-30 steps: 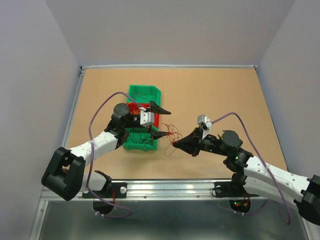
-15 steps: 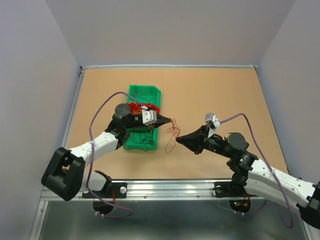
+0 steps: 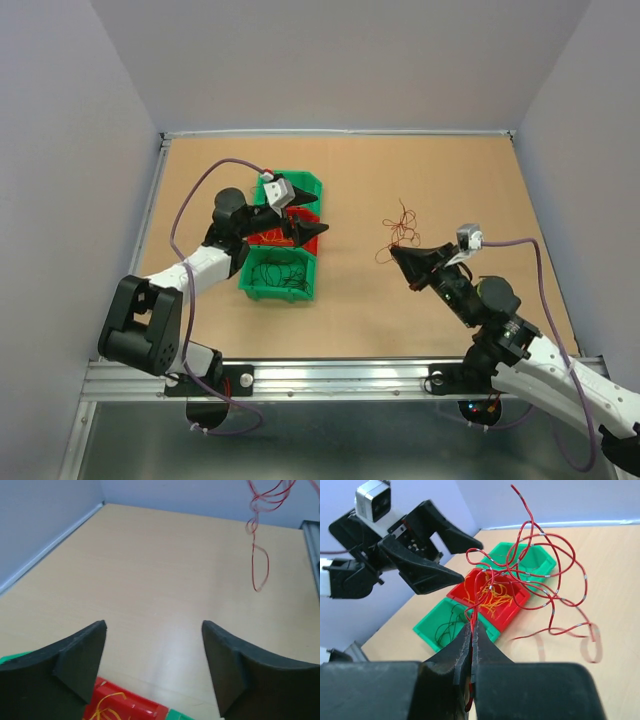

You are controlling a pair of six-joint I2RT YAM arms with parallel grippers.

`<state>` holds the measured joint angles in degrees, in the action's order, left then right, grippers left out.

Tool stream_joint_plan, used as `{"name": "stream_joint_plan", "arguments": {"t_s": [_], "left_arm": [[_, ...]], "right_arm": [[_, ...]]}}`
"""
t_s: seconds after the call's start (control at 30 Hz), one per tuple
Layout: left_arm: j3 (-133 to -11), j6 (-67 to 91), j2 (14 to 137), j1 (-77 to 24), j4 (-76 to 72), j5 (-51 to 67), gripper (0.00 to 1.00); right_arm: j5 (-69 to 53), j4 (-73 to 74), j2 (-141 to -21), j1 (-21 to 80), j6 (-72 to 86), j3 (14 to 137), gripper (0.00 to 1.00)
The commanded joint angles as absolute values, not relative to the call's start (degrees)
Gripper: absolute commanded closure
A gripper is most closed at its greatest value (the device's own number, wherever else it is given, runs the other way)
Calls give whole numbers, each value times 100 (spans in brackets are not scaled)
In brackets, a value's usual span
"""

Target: Untangle the cables

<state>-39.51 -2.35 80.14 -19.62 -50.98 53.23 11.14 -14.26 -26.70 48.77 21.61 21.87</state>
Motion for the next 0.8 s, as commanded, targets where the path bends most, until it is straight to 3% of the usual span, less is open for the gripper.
{"name": "stream_joint_plan", "arguments": {"t_s": [0.0, 0.03, 0.2, 0.77], "left_arm": [[-4026, -281, 7805, -2223, -5528, 6204, 5], [-3991, -360, 7744, -2363, -5485, 6240, 1], [-4043, -773, 7699, -2864, -4959, 6398, 1], [-4499, -369, 8279, -3366, -4580, 6434, 1]], "right_arm": [[423, -1608, -2724, 4896, 1978, 2180, 100], [135, -1800, -2768, 4896, 1908, 2145, 100], [-579, -2345, -3005, 4895, 1776, 2022, 99], [-879, -3067, -3814, 4887, 1670, 2066, 99]]}}
